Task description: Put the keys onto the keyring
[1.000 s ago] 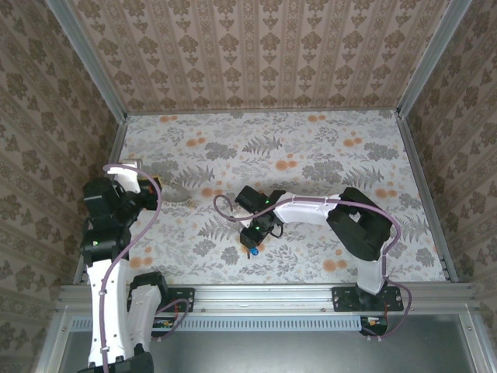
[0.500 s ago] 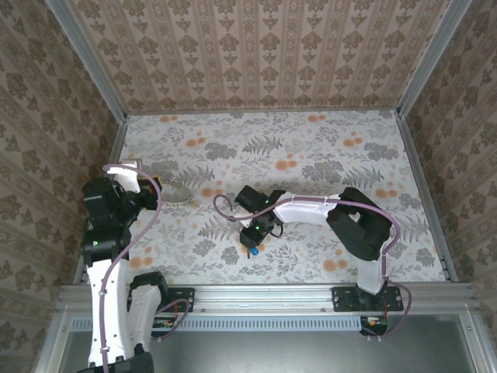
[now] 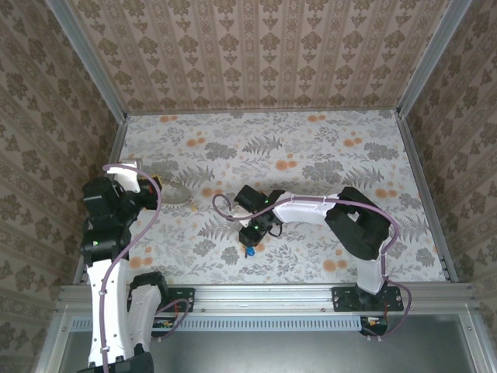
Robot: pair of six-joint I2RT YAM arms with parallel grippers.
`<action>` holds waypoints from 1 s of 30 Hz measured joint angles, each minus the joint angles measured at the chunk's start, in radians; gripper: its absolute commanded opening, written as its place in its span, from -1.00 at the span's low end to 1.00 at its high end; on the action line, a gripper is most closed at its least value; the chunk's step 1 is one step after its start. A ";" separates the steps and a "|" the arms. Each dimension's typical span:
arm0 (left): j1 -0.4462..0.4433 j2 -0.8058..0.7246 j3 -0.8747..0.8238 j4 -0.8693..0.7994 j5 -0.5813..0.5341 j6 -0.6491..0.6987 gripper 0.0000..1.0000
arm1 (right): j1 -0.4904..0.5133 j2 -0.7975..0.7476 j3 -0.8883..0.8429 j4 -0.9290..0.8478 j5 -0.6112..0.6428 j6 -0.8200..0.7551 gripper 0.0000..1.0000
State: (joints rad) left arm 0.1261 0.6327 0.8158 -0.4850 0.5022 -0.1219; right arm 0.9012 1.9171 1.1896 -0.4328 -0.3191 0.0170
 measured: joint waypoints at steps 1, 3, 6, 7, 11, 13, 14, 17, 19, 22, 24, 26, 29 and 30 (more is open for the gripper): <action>0.000 0.000 0.000 0.000 0.000 0.000 -1.00 | 0.000 0.000 0.000 0.005 -0.004 -0.003 -0.93; 0.000 0.000 0.000 0.000 0.000 0.000 -1.00 | 0.000 0.000 0.000 0.012 -0.008 -0.014 -1.00; 0.000 0.003 0.000 0.000 0.000 0.000 -1.00 | 0.000 -0.006 -0.014 0.040 -0.011 -0.019 -1.00; 0.000 0.006 0.000 0.000 0.000 0.000 -1.00 | 0.000 -0.021 -0.037 0.063 -0.016 -0.024 -1.00; -0.003 0.023 0.000 0.000 0.011 0.000 -1.00 | 0.000 -0.153 -0.172 0.126 -0.035 -0.064 -1.00; -0.014 0.036 0.000 0.001 0.021 0.000 -1.00 | 0.000 -0.263 -0.241 0.156 -0.050 -0.093 -1.00; -0.023 0.041 0.000 0.003 0.027 0.000 -1.00 | 0.000 -0.320 -0.267 0.173 -0.058 -0.107 -1.00; -0.064 0.052 0.000 0.015 0.064 0.001 -1.00 | 0.000 -0.482 -0.320 0.224 -0.091 -0.149 -1.00; -0.113 0.057 0.000 0.023 0.100 0.006 -1.00 | 0.000 -0.601 -0.352 0.266 -0.113 -0.175 -1.00; -0.199 0.066 0.000 0.023 0.150 0.029 -1.00 | -0.002 -0.775 -0.402 0.334 -0.138 -0.209 -1.00; -0.257 0.068 0.000 0.024 0.185 0.048 -1.00 | -0.012 -0.876 -0.436 0.380 -0.162 -0.226 -1.00; -0.319 0.063 0.000 0.034 0.227 0.064 -1.00 | -0.036 -0.949 -0.455 0.419 -0.196 -0.231 -1.00; -0.396 0.042 0.000 0.058 0.291 0.082 -1.00 | -0.088 -1.001 -0.464 0.493 -0.257 -0.222 -1.00; -0.419 0.032 0.000 0.070 0.315 0.088 -1.00 | -0.100 -1.006 -0.466 0.519 -0.278 -0.216 -1.00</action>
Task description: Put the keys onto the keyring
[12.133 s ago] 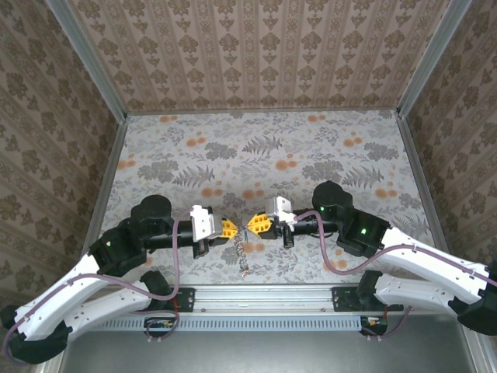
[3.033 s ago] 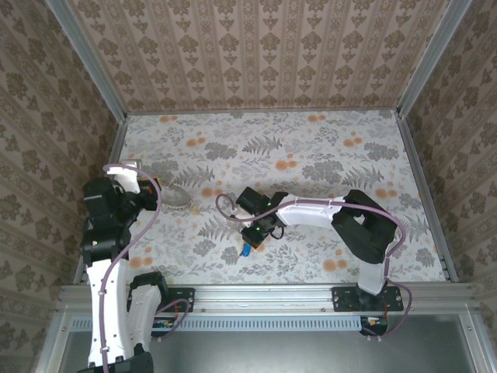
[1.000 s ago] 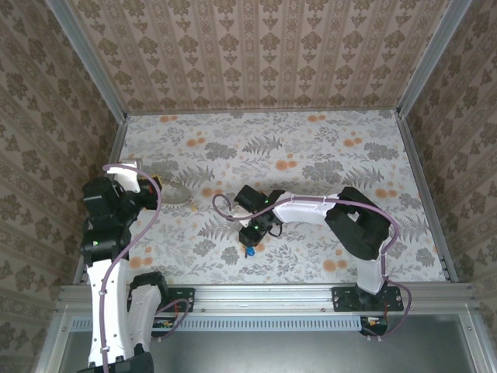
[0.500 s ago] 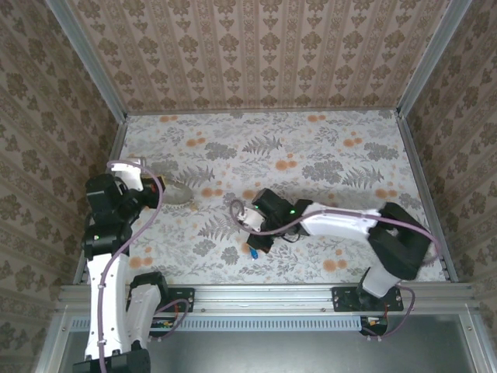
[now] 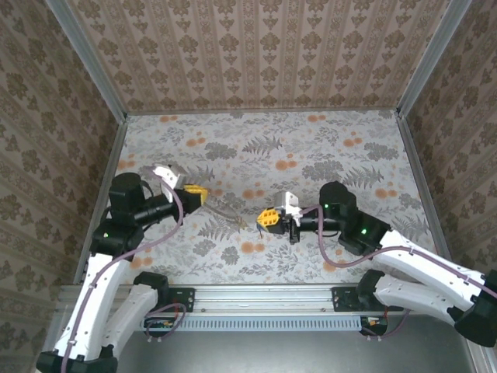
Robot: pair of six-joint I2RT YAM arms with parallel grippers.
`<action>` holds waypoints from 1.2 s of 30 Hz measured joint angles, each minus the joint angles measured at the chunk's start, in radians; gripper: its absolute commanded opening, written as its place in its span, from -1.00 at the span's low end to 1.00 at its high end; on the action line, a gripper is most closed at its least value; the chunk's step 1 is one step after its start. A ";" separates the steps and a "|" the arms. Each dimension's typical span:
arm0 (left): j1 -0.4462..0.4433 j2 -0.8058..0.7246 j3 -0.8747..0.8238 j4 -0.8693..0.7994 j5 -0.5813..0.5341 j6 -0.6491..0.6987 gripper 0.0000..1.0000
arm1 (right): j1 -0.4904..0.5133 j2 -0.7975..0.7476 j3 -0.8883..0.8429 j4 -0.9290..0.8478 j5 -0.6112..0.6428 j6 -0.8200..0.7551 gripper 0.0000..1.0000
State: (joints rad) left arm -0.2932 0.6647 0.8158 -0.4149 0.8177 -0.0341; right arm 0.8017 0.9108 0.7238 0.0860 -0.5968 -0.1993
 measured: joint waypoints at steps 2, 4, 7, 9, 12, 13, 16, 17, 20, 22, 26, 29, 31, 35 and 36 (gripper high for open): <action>-0.033 -0.011 0.000 0.017 0.042 0.006 -1.00 | -0.012 0.000 -0.003 0.046 -0.031 0.016 -1.00; -0.059 -0.016 0.000 0.032 0.084 0.010 -1.00 | -0.014 0.000 -0.009 0.082 -0.056 0.027 -1.00; -0.079 -0.014 0.000 0.048 0.127 0.012 -1.00 | -0.014 0.001 -0.012 0.132 -0.085 0.053 -1.00; -0.082 -0.014 0.000 0.042 0.121 0.023 -1.00 | -0.014 0.005 -0.012 0.144 -0.080 0.072 -1.00; -0.085 -0.015 0.000 0.006 0.051 0.043 -1.00 | -0.023 0.026 -0.015 0.116 -0.021 0.114 -1.00; -0.085 -0.015 0.000 -0.007 0.025 0.050 -1.00 | -0.030 0.039 -0.024 0.113 0.004 0.139 -1.00; -0.085 -0.015 0.000 -0.040 -0.059 0.062 -1.00 | -0.067 0.125 -0.066 0.105 0.064 0.248 -1.00; -0.084 -0.015 0.000 -0.050 -0.082 0.064 -1.00 | -0.077 0.176 -0.079 0.105 0.079 0.290 -1.00; -0.076 -0.019 0.000 -0.063 -0.122 0.066 -1.00 | -0.091 0.326 -0.110 0.106 0.101 0.421 -1.00; -0.072 -0.028 0.000 -0.069 -0.139 0.066 -1.00 | -0.091 0.391 -0.134 0.109 0.113 0.500 -1.00; -0.071 -0.063 0.000 -0.072 -0.161 0.066 -1.00 | -0.090 0.460 -0.176 0.143 0.145 0.626 -1.00; -0.065 -0.084 0.000 -0.071 -0.161 0.066 -1.00 | -0.090 0.529 -0.183 0.167 0.164 0.694 -0.97; -0.064 -0.089 0.000 -0.071 -0.160 0.066 -1.00 | -0.091 0.574 -0.183 0.176 0.174 0.726 -0.92; -0.048 -0.089 0.000 -0.071 -0.159 0.066 -1.00 | -0.105 0.644 -0.181 0.177 0.177 0.775 -0.79; -0.044 -0.089 0.000 -0.071 -0.158 0.066 -1.00 | -0.109 0.655 -0.180 0.176 0.179 0.781 -0.75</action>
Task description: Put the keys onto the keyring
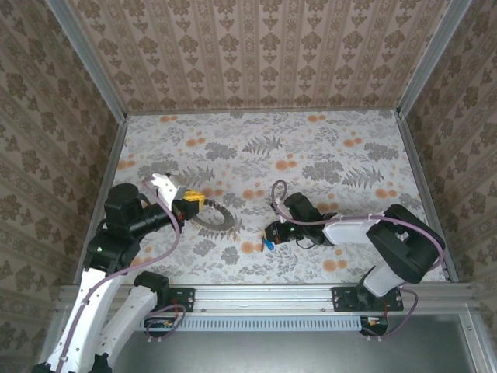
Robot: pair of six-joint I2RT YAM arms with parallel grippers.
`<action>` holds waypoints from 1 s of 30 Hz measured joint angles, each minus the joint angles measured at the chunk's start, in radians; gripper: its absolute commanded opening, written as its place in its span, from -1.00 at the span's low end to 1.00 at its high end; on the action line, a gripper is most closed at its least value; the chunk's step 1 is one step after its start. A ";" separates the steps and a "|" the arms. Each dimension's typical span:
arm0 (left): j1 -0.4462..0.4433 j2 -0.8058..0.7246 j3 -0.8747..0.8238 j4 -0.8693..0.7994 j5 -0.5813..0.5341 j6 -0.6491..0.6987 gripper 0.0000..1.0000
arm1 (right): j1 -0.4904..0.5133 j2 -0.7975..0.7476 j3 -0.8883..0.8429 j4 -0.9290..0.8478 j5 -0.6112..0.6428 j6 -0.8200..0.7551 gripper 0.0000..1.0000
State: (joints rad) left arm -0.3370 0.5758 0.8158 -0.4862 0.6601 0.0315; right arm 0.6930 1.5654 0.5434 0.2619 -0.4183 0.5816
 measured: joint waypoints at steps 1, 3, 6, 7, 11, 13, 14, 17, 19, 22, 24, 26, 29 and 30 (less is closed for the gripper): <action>0.005 0.000 0.000 0.000 0.002 0.000 -1.00 | -0.002 0.003 0.001 0.000 0.000 0.003 -0.70; 0.013 0.000 0.000 0.001 0.007 0.000 -1.00 | -0.004 0.005 0.007 -0.002 0.002 0.010 -0.57; 0.031 0.000 0.000 0.008 0.019 0.000 -1.00 | -0.004 0.005 0.024 -0.006 0.002 0.007 -0.46; 0.038 0.000 0.000 0.011 0.025 -0.001 -1.00 | -0.004 0.005 0.030 -0.011 0.003 0.006 -0.45; 0.072 0.000 0.000 0.027 0.052 -0.005 -1.00 | -0.004 0.005 0.070 -0.078 0.024 -0.029 -0.39; 0.084 0.000 0.000 0.031 0.064 -0.009 -1.00 | -0.004 0.005 0.100 -0.135 0.037 -0.066 -0.39; 0.087 0.001 0.000 0.031 0.070 -0.010 -1.00 | -0.004 0.005 0.121 -0.172 0.045 -0.089 -0.39; 0.090 0.001 0.000 0.033 0.080 -0.012 -1.00 | -0.004 0.009 0.199 -0.289 0.053 -0.167 -0.38; 0.090 0.001 0.000 0.036 0.085 -0.012 -1.00 | -0.004 0.025 0.266 -0.377 0.053 -0.228 -0.38; 0.090 0.001 -0.001 0.038 0.089 -0.012 -1.00 | -0.004 0.072 0.364 -0.492 0.049 -0.307 -0.38; 0.090 0.001 -0.002 0.039 0.089 -0.012 -1.00 | -0.004 0.100 0.408 -0.559 0.049 -0.351 -0.38; 0.090 0.001 -0.002 0.039 0.090 -0.012 -1.00 | -0.004 0.121 0.438 -0.623 0.054 -0.389 -0.38; 0.091 0.001 -0.003 0.042 0.099 -0.013 -1.00 | -0.004 0.155 0.480 -0.725 0.064 -0.444 -0.36; 0.093 0.001 -0.003 0.043 0.101 -0.013 -1.00 | -0.004 0.167 0.494 -0.756 0.067 -0.460 -0.36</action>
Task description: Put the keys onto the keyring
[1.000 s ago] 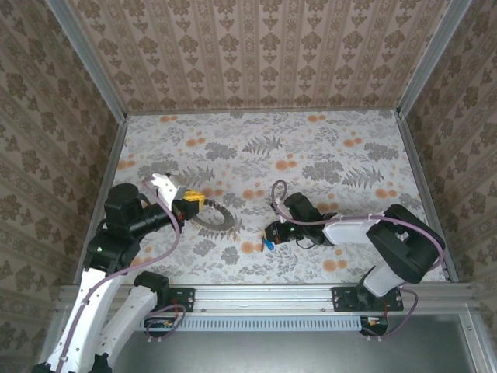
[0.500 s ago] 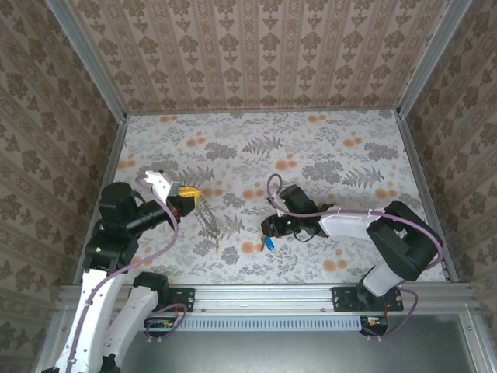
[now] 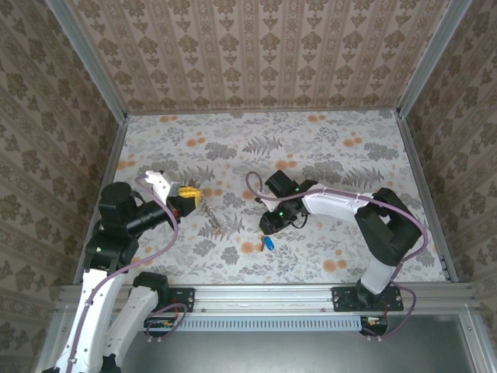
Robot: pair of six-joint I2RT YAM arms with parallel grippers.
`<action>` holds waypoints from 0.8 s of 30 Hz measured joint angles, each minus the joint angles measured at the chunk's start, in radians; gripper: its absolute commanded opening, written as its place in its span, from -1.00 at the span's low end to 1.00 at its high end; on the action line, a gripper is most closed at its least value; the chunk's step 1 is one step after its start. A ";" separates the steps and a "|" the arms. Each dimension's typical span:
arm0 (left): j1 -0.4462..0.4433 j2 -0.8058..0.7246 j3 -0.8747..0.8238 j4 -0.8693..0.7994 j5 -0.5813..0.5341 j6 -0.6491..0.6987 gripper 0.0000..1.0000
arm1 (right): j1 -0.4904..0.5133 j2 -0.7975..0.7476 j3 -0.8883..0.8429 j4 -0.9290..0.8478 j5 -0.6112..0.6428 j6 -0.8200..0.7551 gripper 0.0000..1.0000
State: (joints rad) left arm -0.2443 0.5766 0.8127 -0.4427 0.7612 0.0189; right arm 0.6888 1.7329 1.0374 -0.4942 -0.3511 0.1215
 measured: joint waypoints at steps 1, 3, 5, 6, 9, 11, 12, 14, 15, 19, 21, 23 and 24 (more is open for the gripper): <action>0.003 0.000 0.000 0.001 0.003 0.000 -1.00 | 0.000 0.010 0.011 -0.029 0.002 -0.016 -0.35; 0.006 0.000 0.000 0.002 0.003 0.000 -1.00 | 0.000 0.020 0.030 -0.071 0.002 -0.039 -0.35; 0.010 0.000 0.000 0.002 0.005 0.000 -1.00 | 0.000 0.027 0.046 -0.100 0.001 -0.054 -0.35; 0.010 0.000 0.000 0.002 0.006 0.000 -1.00 | 0.000 0.032 0.054 -0.112 0.001 -0.062 -0.35; 0.010 -0.003 0.000 0.002 0.011 0.000 -1.00 | 0.000 0.057 0.081 -0.136 -0.004 -0.074 -0.34; 0.011 -0.004 0.000 0.002 0.017 0.000 -1.00 | 0.000 0.080 0.105 -0.148 -0.012 -0.082 -0.33; 0.011 -0.005 0.000 0.002 0.018 0.000 -1.00 | 0.000 0.092 0.118 -0.155 -0.016 -0.087 -0.33; 0.011 -0.006 0.000 0.002 0.021 0.000 -1.00 | 0.000 0.114 0.146 -0.169 -0.022 -0.097 -0.31; 0.011 -0.008 0.000 0.002 0.021 0.000 -1.00 | 0.000 0.125 0.161 -0.172 -0.023 -0.100 -0.31; 0.021 -0.011 0.000 0.002 0.025 0.000 -1.00 | 0.000 0.155 0.197 -0.193 -0.024 -0.112 -0.32; 0.027 -0.012 -0.001 0.002 0.029 -0.002 -1.00 | 0.000 0.161 0.204 -0.204 -0.025 -0.119 -0.33; 0.035 -0.012 -0.001 0.005 0.034 -0.006 -1.00 | 0.000 0.165 0.207 -0.216 -0.026 -0.123 -0.33; 0.040 -0.012 -0.002 0.009 0.038 -0.008 -1.00 | 0.000 0.167 0.207 -0.222 -0.026 -0.124 -0.34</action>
State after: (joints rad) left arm -0.2043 0.5644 0.8112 -0.4335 0.7990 0.0105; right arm 0.6888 1.8996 1.2442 -0.7162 -0.3775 -0.0021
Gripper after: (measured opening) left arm 0.045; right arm 0.333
